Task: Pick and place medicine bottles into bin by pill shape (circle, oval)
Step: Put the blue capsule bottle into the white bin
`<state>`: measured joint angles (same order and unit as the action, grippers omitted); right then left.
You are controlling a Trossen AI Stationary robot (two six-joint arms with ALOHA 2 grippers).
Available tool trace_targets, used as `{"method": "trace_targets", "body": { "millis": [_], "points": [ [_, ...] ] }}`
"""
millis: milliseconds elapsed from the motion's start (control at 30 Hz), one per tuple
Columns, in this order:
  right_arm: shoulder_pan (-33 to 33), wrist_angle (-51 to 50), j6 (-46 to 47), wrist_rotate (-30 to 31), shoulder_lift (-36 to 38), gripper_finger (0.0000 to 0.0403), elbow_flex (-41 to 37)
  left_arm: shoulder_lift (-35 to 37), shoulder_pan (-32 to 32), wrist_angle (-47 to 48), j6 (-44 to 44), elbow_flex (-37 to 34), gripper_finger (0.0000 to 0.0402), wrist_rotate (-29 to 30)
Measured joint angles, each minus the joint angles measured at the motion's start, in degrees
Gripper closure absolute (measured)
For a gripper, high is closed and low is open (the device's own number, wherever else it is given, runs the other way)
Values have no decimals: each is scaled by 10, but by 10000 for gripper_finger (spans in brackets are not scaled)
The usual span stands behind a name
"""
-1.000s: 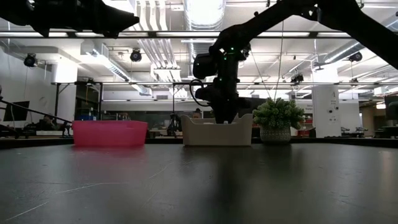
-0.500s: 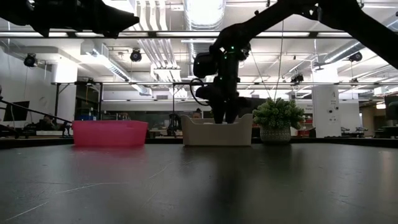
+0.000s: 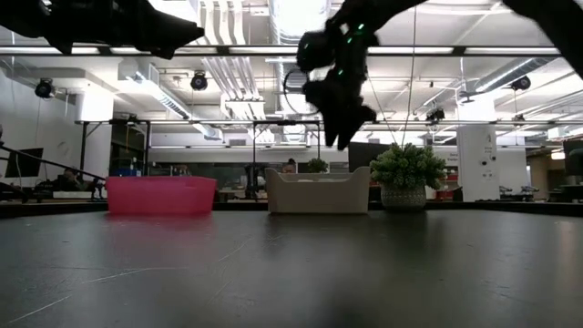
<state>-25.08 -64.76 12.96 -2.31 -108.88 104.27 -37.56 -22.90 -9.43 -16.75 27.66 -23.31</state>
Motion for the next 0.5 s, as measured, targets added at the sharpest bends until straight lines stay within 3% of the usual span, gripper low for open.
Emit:
{"method": "trace_targets", "body": {
  "millis": [200,333,500],
  "points": [
    [20,93,-40,9,139,211,-146,-37,0,-4,3,0,262,2],
    [17,243,-66,9,231,211,-273,-96,-3,-66,-18,6,262,39],
    [-16,445,-134,10,315,211,-411,-197,-45,-79,-71,90,272,41]
  ]
}}
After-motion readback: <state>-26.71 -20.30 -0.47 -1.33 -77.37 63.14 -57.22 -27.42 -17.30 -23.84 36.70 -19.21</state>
